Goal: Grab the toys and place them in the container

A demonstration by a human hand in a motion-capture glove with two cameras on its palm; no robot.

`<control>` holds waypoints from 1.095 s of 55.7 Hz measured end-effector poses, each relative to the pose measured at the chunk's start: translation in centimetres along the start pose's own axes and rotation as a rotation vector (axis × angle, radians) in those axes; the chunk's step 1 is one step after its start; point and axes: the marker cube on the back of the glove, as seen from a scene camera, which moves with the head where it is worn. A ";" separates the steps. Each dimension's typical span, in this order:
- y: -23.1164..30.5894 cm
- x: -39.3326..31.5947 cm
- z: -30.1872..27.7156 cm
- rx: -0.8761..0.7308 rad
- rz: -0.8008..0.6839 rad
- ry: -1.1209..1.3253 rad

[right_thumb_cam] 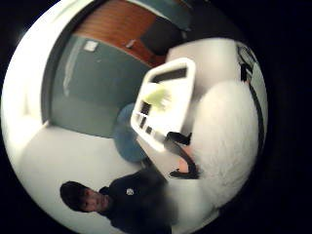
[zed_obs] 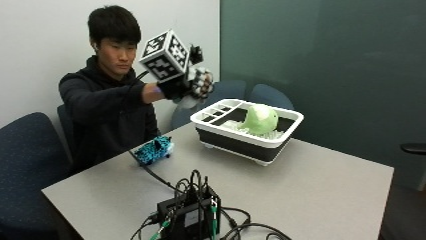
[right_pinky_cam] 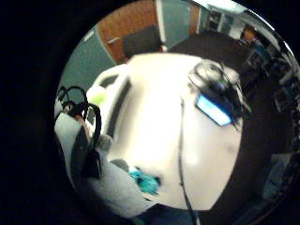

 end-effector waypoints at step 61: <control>22.9 7.6 10.0 -0.784 -0.100 0.277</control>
